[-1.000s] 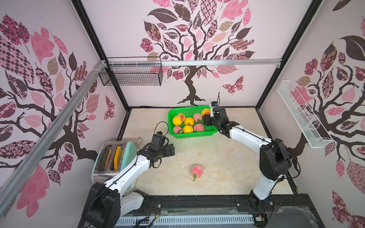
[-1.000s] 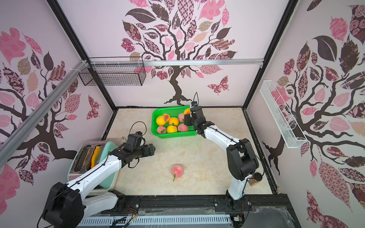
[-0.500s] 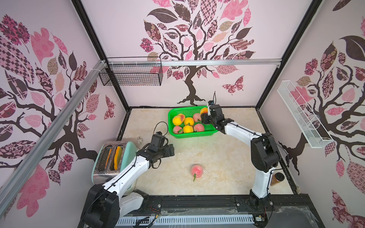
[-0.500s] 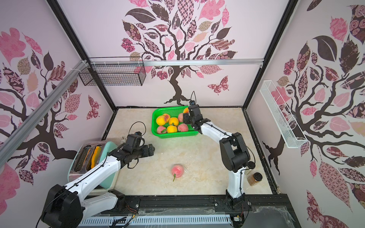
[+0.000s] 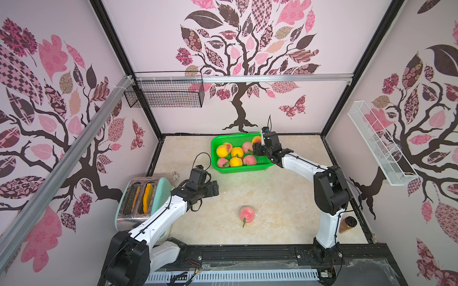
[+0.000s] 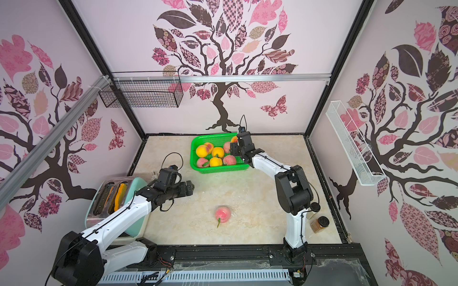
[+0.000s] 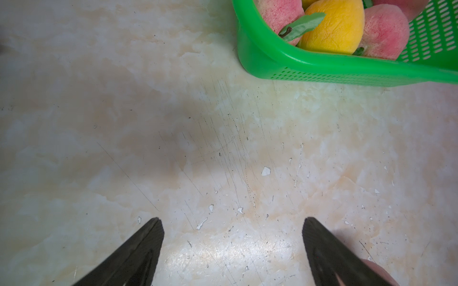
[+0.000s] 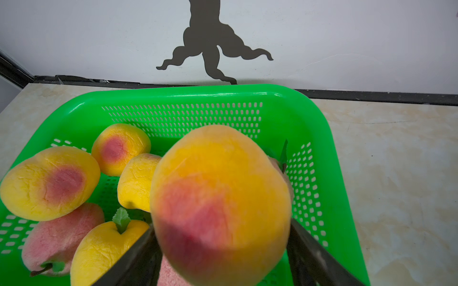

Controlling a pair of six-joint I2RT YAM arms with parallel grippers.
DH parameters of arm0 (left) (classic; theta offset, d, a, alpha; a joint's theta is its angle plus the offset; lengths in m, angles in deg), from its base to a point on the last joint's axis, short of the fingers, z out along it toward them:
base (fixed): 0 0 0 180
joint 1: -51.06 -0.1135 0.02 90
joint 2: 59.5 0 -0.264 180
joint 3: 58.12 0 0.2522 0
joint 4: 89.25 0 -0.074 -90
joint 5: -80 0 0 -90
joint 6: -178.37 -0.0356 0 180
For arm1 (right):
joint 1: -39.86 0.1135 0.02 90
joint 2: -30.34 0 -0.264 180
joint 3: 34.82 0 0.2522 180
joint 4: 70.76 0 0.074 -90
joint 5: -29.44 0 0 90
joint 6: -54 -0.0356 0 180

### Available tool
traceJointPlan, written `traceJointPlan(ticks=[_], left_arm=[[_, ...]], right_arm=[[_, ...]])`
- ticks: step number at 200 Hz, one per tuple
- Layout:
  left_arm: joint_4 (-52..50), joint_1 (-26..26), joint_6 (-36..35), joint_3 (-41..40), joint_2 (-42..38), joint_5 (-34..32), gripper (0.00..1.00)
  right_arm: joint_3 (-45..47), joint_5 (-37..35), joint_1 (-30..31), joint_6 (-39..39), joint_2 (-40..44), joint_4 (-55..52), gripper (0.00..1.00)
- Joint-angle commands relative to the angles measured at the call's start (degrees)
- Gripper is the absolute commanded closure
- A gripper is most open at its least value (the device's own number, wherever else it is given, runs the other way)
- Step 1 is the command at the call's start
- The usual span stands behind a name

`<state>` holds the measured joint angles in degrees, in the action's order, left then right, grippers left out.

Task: Put the peaches into the basket
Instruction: Place the peach in the basket.

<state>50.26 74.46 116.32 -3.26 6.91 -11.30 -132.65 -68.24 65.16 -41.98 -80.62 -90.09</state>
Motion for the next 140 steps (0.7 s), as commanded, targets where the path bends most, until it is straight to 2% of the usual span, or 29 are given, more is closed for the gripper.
traceJointPlan(ticks=[1, 80, 140], left_arm=[[0.2, -0.2, 0.2, -0.7, -0.7, -0.2, 0.08], [0.1, -0.2, 0.2, -0.8, -1.3, 0.2, 0.08], [6.1, -0.3, -0.1, -3.9, -1.7, 7.6, 0.08]], right_arm=[[-2.0, -0.2, -0.2, 0.0, -0.3, -0.2, 0.22], [-0.6, 0.5, -0.3, -0.2, 1.1, -0.1, 0.2], [5.5, 2.6, -0.3, -0.9, 7.6, -0.5, 0.2]])
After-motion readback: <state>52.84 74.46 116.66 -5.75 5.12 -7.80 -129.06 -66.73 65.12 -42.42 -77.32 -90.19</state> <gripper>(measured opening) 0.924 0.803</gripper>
